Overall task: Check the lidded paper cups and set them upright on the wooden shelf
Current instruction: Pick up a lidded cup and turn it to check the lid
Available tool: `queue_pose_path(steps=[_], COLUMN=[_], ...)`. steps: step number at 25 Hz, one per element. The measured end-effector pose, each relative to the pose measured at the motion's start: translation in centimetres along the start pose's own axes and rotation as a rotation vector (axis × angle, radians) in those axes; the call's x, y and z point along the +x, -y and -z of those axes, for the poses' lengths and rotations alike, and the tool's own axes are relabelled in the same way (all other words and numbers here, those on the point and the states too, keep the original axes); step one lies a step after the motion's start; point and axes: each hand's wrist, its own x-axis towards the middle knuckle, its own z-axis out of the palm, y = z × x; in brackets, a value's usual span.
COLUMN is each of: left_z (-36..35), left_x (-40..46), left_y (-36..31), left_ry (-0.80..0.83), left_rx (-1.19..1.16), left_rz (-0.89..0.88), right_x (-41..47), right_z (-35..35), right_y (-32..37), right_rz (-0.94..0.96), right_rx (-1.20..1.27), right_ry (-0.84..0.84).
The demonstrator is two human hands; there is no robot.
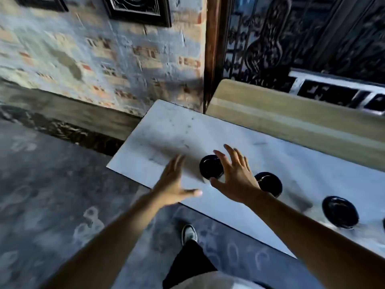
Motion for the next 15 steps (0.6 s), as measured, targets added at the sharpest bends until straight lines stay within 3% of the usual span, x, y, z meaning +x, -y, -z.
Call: queue_pose_path(steps=[4, 9, 15], left_z=[-3.6, -5.7, -7.7], left_x=[2.1, 7.1, 10.3], left_y=[1.9, 0.3, -0.3], left_ry=[0.132, 0.143, 0.189], left_rx=[-0.123, -0.309, -0.360], left_rz=[0.083, 0.132, 0.093], right_x=[1.9, 4.4, 4.9], right_z=[-2.3, -2.9, -1.9], right_y=[0.6, 1.0, -0.2], right_rz=[-0.149, -0.172, -0.272], right_rx=[0.098, 0.134, 0.220], right_ry=[0.016, 0.081, 0.138])
